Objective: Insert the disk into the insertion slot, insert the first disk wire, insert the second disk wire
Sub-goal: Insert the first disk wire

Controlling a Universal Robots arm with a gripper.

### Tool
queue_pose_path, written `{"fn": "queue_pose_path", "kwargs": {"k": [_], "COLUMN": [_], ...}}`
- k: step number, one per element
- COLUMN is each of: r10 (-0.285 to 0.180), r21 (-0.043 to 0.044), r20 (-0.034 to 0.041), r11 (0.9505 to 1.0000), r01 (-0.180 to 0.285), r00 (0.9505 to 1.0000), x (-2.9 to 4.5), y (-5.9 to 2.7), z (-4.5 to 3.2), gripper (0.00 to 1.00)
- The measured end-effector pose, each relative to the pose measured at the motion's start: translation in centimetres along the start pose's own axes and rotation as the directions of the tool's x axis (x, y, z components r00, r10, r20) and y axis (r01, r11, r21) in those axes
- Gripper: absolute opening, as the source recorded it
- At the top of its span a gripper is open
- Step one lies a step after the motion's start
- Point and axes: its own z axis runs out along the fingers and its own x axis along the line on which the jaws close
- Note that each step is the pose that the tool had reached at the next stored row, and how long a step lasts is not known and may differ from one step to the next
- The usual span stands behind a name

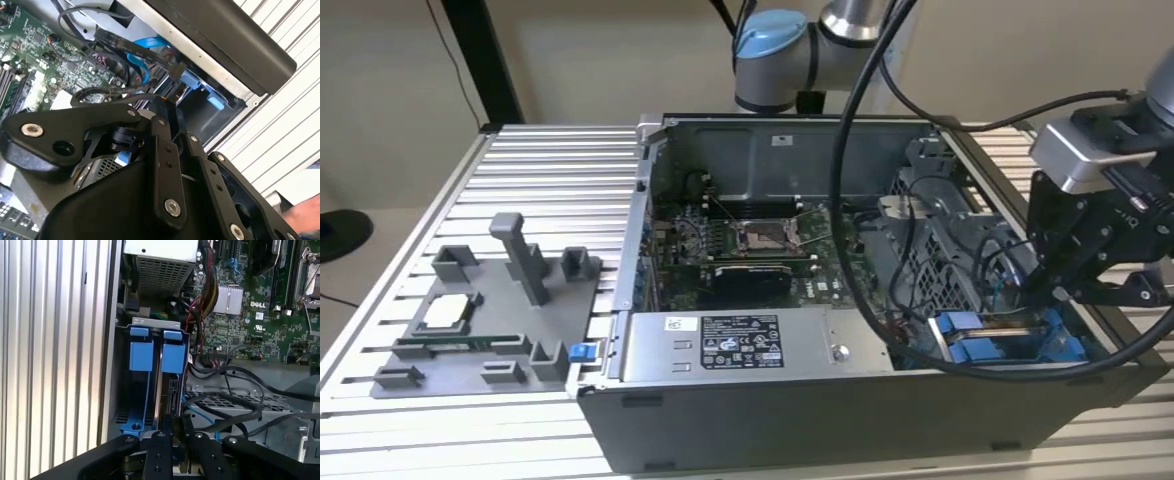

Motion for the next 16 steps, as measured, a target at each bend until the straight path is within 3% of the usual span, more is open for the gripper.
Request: {"fn": "queue_pose_path", "kwargs": {"k": [5, 12, 16], "r10": [0.022, 0.024, 0.024], "r21": [0.0014, 0.0027, 0.003], "r20": [0.0, 0.0, -0.0002], "r11": [0.9997, 0.9997, 0.9997], "r01": [-0.022, -0.024, -0.024], "r00": [0.9998, 0.9997, 0.9997], "x": [-0.11, -0.66, -0.46], "y": [-0.18, -0.18, -0.16], "z": [0.5, 0.62, 0.65], "gripper": [0.0, 0.0, 0.0]}}
